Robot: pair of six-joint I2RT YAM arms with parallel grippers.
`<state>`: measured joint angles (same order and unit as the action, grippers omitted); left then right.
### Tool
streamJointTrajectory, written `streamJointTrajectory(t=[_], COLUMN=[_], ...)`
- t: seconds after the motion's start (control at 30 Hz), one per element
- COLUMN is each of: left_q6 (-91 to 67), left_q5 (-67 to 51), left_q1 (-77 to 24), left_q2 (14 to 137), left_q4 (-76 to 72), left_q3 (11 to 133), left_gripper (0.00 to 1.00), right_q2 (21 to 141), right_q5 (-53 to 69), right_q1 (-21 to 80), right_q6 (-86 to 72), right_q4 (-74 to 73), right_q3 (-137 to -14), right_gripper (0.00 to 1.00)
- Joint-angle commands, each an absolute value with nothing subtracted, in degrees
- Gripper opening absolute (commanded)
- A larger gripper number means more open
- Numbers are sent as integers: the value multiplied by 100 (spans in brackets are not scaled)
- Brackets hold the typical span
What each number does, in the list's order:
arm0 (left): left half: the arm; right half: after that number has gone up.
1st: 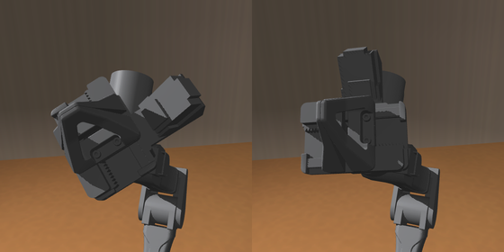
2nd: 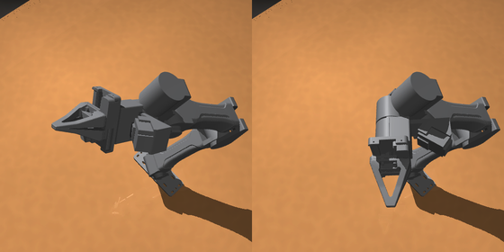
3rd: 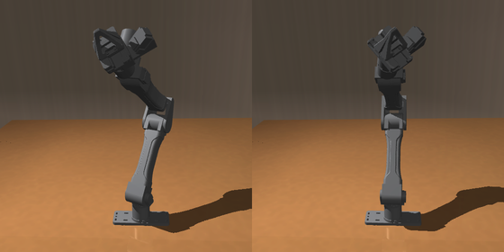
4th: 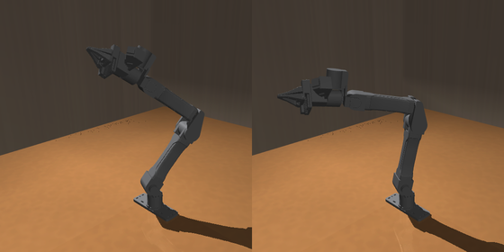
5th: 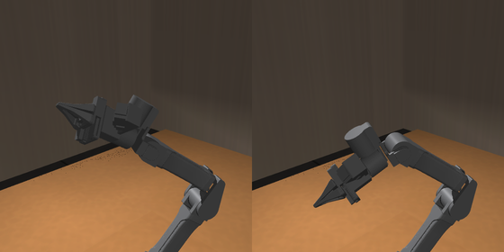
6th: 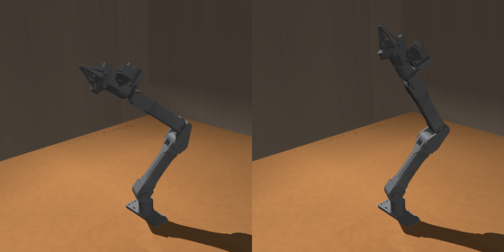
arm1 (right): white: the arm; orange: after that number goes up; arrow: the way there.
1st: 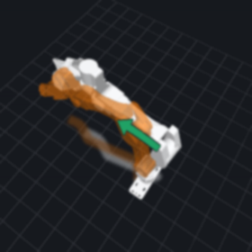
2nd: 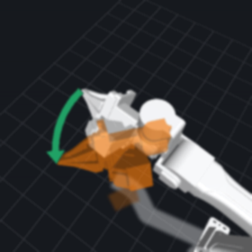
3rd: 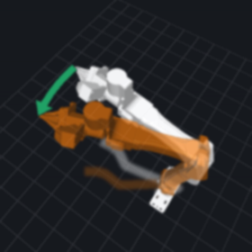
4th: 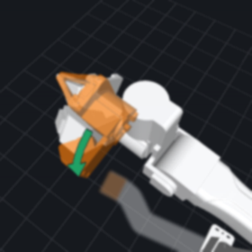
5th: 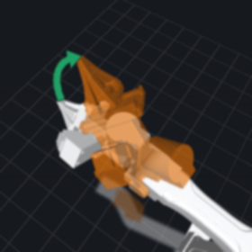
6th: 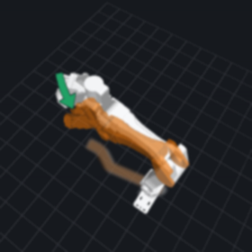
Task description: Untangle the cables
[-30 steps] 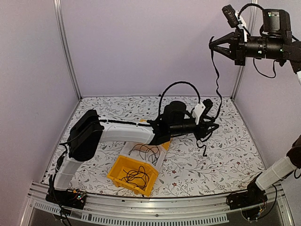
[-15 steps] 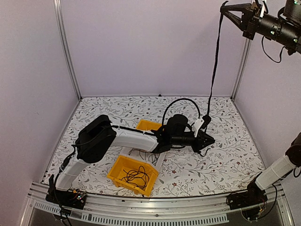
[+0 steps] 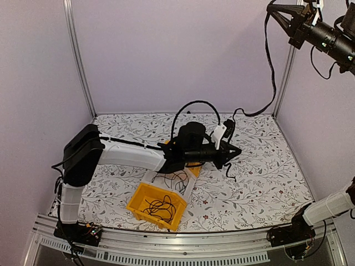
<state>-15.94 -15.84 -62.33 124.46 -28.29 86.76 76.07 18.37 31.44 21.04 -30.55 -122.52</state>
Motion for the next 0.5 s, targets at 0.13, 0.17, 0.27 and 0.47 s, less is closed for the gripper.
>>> streamJointTrajectory(t=[0.13,0.17,0.27,0.47], left_q6=[-1241,-1227,-1155,-1096], left_q5=[-840,-782,-510,-347], left_q1=[-6082,-6074,-6078,-6119], left_q2=[10474,10291,9785,8489], left_q4=[-1591,-1335,-408,747], left_q3=[8034,7939,7704,6657], left_gripper=[0,0,0,0], right_q2=[7334,7318,7316,7481], right_q5=[2106,2157,1975,909], right_q1=[3135,3137,3139,3101], right_q6=[2210,2200,2235,2947], right_q4=[-2749,-2757,-2695,-1859], right_q3=[-10942,-10824,-10491,-10781], right_gripper=[0,0,0,0])
